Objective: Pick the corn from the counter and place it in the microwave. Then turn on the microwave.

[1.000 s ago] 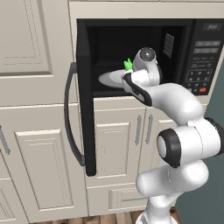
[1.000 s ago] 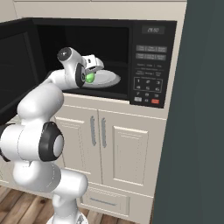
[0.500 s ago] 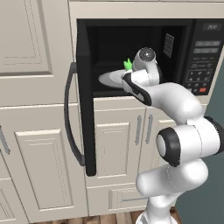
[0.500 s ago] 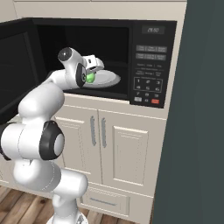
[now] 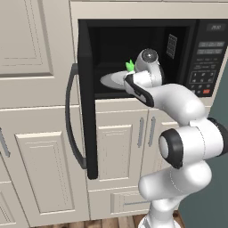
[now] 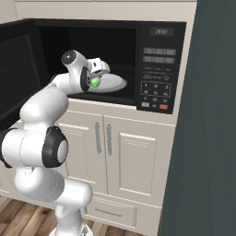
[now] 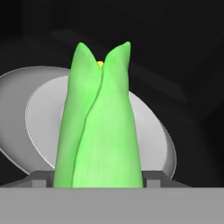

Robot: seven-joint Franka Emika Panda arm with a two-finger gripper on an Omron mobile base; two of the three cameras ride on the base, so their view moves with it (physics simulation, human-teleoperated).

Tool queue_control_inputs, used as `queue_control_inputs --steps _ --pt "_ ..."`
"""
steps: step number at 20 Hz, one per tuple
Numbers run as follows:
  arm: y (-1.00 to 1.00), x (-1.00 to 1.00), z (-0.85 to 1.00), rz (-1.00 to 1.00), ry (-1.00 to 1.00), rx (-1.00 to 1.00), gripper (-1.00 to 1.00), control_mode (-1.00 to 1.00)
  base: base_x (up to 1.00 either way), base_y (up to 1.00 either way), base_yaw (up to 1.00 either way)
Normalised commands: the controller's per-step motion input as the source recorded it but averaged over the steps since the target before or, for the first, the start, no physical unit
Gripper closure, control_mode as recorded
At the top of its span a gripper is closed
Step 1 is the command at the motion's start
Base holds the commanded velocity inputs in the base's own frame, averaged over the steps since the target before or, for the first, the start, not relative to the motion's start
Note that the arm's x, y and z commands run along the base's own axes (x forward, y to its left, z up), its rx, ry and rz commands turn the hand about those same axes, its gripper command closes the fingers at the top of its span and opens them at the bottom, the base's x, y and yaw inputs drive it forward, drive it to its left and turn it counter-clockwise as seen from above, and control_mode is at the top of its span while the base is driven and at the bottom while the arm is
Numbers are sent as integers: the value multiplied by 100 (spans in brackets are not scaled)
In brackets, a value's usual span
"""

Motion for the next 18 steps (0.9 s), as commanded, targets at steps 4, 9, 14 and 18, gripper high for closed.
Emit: queue_control_inputs --steps 4,9,14,18 --pt "0 4 0 0 0 0 100 -100 0 0 0" --pt "0 5 0 0 0 0 -100 -100 0 0 0" --pt "0 5 -1 0 0 0 -100 -100 0 0 0" --pt "0 4 -3 0 0 0 -100 -100 0 0 0"
